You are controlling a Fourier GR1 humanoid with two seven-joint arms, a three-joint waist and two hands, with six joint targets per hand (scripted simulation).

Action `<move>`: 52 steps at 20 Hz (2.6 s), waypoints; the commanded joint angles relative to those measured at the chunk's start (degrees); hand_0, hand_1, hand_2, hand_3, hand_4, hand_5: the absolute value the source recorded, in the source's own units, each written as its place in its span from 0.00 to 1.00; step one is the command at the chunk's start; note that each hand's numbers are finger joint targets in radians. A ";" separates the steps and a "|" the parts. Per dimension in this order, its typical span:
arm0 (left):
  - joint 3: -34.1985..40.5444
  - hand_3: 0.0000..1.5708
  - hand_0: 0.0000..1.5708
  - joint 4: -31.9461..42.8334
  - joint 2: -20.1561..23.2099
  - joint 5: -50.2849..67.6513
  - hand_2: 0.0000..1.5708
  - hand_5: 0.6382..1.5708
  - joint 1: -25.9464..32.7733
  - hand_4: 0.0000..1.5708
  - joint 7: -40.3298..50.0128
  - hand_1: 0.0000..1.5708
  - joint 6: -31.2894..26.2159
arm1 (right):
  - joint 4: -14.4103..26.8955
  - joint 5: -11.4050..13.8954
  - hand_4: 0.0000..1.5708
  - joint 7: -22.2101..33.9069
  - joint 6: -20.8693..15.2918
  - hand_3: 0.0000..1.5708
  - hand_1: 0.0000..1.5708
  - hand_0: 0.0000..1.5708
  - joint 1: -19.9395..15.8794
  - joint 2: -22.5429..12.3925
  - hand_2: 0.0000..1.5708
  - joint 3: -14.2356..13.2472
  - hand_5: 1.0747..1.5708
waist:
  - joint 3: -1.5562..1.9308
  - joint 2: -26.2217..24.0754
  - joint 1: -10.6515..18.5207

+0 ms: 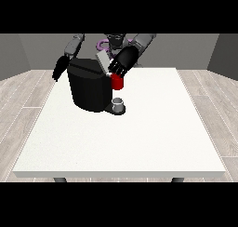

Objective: Insert the coffee pod into the coffee machine and close the lid

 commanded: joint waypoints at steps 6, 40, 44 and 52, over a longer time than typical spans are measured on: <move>0.49 0.76 0.79 0.24 2.79 -1.52 0.80 1.00 0.39 0.18 -2.85 0.79 3.24 | -0.57 -0.40 0.00 -1.74 1.83 0.00 0.00 0.00 1.42 -1.36 0.00 0.04 1.00 | -0.01 1.10 -1.10; -2.16 0.44 0.59 1.06 4.18 -9.23 0.62 1.00 -0.65 0.00 -10.90 0.59 13.35 | -2.36 2.93 0.14 4.22 -1.67 0.00 0.00 0.00 -3.40 -0.10 0.00 1.74 1.00 | -0.02 5.79 -2.15; -2.24 0.35 0.00 1.27 6.37 -10.71 0.44 1.00 -2.46 0.00 -9.98 0.00 13.18 | -2.38 2.86 0.10 2.85 -1.84 0.00 0.00 0.00 -3.10 1.13 0.00 2.48 1.00 | 0.00 5.67 -2.46; -1.58 0.29 0.00 2.17 7.38 -10.52 0.33 1.00 -1.66 0.00 -12.89 0.00 12.37 | -2.21 3.75 0.10 3.52 -3.08 0.00 0.00 0.00 -2.91 -0.20 0.00 1.21 1.00 | -0.01 4.60 -0.81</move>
